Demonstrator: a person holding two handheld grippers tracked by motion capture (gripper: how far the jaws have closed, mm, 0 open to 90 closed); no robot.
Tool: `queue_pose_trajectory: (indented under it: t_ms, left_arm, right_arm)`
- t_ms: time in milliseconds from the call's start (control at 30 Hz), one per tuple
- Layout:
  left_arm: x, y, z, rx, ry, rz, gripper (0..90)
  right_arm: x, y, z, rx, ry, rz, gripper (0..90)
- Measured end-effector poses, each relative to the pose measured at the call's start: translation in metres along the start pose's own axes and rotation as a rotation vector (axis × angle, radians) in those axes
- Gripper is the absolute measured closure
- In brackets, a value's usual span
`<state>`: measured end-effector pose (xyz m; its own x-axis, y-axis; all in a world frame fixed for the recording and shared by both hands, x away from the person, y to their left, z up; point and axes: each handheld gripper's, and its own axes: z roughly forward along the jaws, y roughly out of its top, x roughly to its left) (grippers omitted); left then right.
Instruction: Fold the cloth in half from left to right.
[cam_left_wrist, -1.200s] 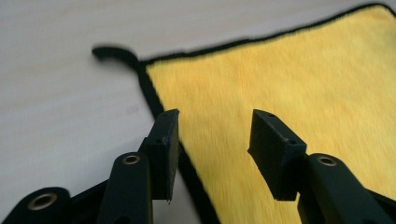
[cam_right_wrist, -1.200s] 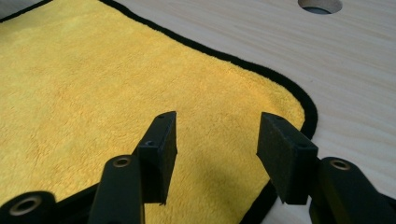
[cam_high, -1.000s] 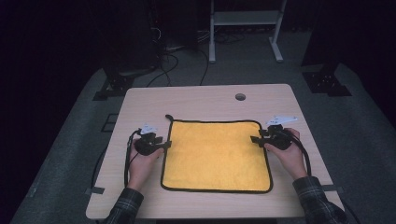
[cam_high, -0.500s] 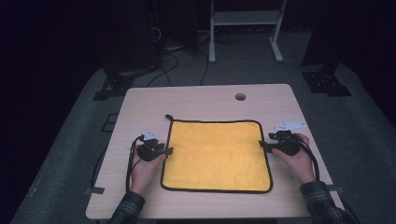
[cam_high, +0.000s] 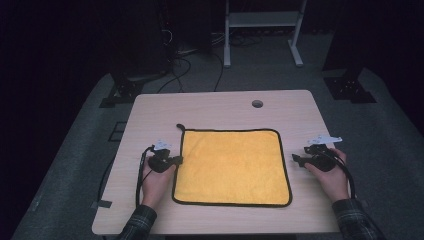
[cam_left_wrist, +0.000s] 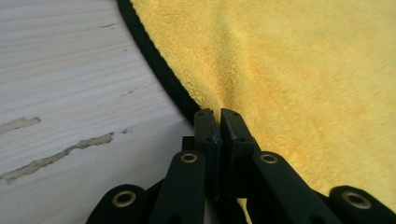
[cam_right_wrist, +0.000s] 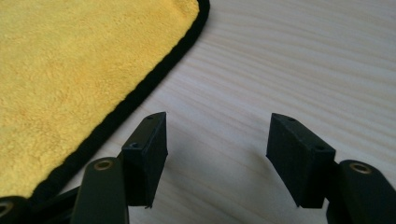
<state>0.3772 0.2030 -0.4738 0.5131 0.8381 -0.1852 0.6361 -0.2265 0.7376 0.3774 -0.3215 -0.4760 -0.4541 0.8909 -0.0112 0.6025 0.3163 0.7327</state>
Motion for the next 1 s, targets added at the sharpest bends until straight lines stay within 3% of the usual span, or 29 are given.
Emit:
queue_pose_trajectory:
  t_ms: [200, 367, 600, 1000]
  left_arm:
    - [-0.006, 0.014, -0.015, -0.084, -0.084, -0.038, 85.7]
    - [-0.02, 0.029, -0.017, -0.128, -0.15, -0.023, 85.6]
    - [-0.046, 0.046, -0.005, -0.136, -0.219, 0.015, 85.7]
    - [-0.084, 0.075, 0.024, -0.141, -0.304, 0.051, 85.8]
  right_arm:
    - [-0.005, -0.003, 0.003, 0.011, 0.005, 0.022, 35.0]
    - [-0.008, -0.005, 0.003, 0.001, 0.01, 0.023, 31.1]
    - [-0.007, -0.008, 0.005, -0.026, 0.017, 0.022, 26.6]
    - [-0.007, -0.008, 0.006, -0.022, 0.026, 0.012, 23.7]
